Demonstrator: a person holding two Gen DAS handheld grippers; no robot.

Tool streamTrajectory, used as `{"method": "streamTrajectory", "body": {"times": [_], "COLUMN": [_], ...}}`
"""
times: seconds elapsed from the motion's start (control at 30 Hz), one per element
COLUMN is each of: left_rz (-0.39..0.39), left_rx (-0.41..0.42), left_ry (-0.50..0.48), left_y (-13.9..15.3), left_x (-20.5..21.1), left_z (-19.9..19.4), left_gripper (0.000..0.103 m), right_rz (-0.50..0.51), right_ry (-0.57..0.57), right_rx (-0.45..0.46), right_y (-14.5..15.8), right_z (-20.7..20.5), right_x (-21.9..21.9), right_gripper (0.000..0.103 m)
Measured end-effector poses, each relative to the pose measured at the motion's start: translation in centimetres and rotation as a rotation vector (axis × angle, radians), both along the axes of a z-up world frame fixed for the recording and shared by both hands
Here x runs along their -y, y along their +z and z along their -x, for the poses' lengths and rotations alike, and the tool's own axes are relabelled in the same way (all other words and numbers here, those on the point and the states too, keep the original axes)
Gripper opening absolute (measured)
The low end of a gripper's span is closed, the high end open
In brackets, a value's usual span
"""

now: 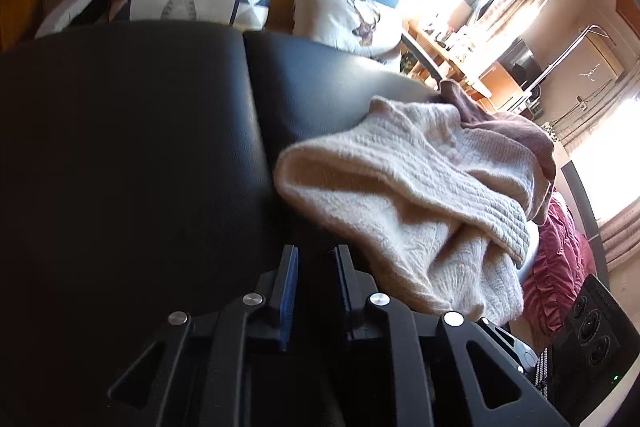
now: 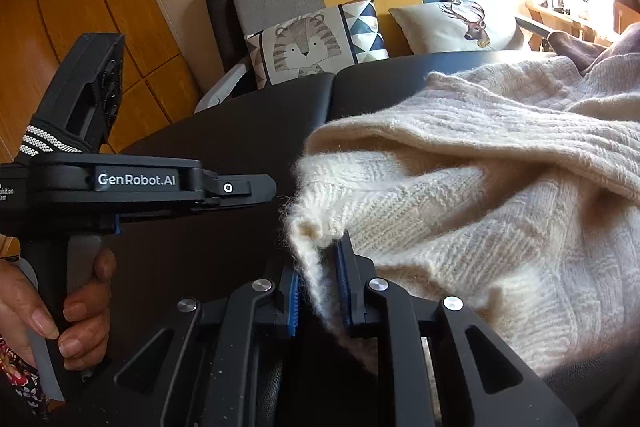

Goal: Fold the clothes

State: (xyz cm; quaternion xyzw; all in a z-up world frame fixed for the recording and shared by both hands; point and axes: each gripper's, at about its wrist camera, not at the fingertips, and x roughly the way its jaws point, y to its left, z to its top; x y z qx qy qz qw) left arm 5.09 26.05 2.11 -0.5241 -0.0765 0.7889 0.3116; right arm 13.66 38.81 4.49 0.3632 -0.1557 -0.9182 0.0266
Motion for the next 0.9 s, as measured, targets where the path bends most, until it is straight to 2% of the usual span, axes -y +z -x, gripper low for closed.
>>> {"method": "streamTrajectory", "body": {"times": [0.1,0.17,0.27,0.37,0.4,0.43,0.5,0.53,0.67,0.83,0.9], "left_rz": [-0.04,-0.071,-0.079,-0.05,-0.05,-0.052,-0.059,-0.061,-0.091,-0.136,-0.128], "left_rx": [0.1,0.135,0.147,0.141,0.141,0.142,0.139,0.138,0.132,0.208,0.229], "left_ry": [-0.012,-0.016,-0.013,-0.006,-0.006,-0.007,-0.016,-0.022,-0.027,-0.024,-0.043], "left_y": [-1.6,-2.1,-2.0,-2.0,-2.0,-2.0,-1.8,-1.7,-0.9,-1.2,-1.3], "left_x": [-1.2,-2.2,-3.6,-5.0,-5.2,-5.4,-5.4,-5.2,-4.4,-4.4,-4.8], "left_z": [0.1,0.3,0.9,1.4,1.5,1.5,1.4,1.3,1.3,2.0,2.0], "left_gripper": [0.018,0.019,0.02,0.021,0.021,0.021,0.021,0.021,0.027,0.034,0.037], "right_rz": [-0.004,-0.007,-0.012,-0.034,-0.047,-0.073,-0.158,-0.198,-0.32,-0.34,-0.367], "right_ry": [0.002,0.008,0.021,0.014,0.015,0.01,-0.022,-0.035,-0.024,-0.005,-0.022], "right_rx": [0.013,0.017,0.021,0.008,-0.006,-0.019,-0.051,-0.065,-0.056,-0.003,0.007], "right_y": [-0.4,-0.5,-0.5,-0.3,-0.1,0.1,0.8,1.1,1.2,0.5,0.5], "right_z": [-0.4,-0.6,-0.9,-1.5,-1.8,-2.2,-3.2,-3.7,-4.8,-5.6,-5.9], "right_x": [-0.1,-0.2,-0.4,-0.8,-1.0,-1.1,-1.5,-1.7,-2.4,-3.7,-4.4], "right_gripper": [0.017,0.017,0.017,0.019,0.029,0.048,0.071,0.074,0.076,0.076,0.076]}}
